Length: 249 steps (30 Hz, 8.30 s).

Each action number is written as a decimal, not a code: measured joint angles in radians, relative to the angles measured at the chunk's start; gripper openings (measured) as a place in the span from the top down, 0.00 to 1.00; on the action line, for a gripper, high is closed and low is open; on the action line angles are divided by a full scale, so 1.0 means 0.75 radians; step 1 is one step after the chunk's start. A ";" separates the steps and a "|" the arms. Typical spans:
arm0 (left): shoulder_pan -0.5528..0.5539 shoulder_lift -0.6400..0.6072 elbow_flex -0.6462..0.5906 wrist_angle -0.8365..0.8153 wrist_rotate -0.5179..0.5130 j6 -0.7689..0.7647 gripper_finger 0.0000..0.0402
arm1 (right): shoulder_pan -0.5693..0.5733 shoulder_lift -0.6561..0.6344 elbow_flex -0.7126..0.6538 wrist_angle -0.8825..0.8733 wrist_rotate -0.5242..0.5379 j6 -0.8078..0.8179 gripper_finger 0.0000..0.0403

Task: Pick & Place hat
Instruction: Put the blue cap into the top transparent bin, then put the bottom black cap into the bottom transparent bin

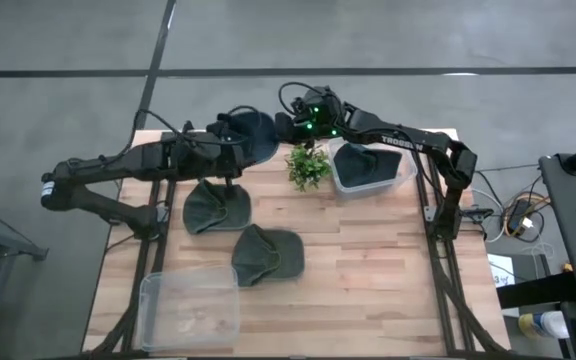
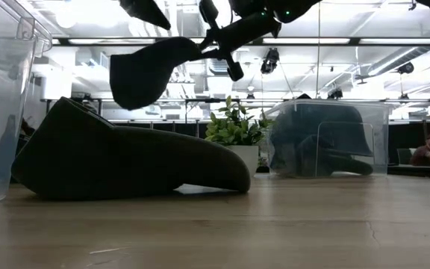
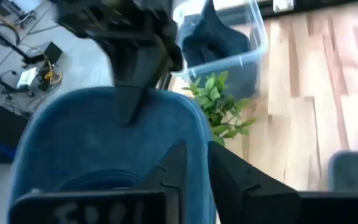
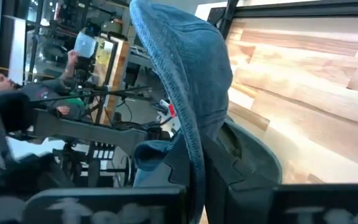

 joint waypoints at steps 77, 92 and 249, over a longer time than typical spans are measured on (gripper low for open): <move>0.006 -0.034 0.192 0.081 -0.113 -0.172 0.70 | -0.139 -0.882 -0.476 -1.331 0.792 -0.747 0.97; 0.006 -0.034 0.191 0.081 -0.123 -0.197 0.70 | -0.097 -0.991 -0.225 -1.073 0.562 -0.858 0.97; 0.009 -0.034 0.192 0.082 -0.187 -0.116 0.70 | 0.021 -0.801 -0.178 -1.191 0.745 -0.699 0.98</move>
